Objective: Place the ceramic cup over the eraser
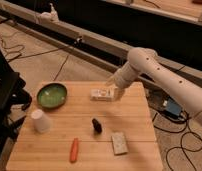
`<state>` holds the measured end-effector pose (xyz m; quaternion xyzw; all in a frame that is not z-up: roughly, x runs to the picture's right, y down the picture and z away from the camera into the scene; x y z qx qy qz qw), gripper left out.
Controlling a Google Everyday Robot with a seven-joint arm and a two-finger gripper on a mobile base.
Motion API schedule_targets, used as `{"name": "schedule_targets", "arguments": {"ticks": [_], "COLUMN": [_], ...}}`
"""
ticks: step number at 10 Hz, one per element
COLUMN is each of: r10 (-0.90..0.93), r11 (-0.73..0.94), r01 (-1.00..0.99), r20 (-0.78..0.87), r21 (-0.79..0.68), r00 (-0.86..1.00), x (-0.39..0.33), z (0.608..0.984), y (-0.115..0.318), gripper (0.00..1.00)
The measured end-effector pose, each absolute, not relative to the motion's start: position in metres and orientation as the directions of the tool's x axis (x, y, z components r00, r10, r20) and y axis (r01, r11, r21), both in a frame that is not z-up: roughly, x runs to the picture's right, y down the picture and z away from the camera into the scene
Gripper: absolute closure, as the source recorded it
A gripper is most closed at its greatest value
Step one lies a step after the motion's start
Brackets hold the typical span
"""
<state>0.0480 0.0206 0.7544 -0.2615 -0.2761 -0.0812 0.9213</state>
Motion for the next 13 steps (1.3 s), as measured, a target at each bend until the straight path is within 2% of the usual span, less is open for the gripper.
{"name": "schedule_targets", "arguments": {"ticks": [4,6,13], "r10": [-0.078,-0.129,-0.136], "r11": [0.831,0.798,0.791], "r01": [0.415,0.503,0.517], "r20": [0.661,0.721,0.731], "r21": [-0.370,-0.333,-0.326], "r00": [0.746,0.681,0.669], "x": [-0.075,-0.133,-0.142], "z": [0.724,0.702,0.697], "y": [0.042,0.073,0.078], "gripper": [0.38,0.38,0.38]}}
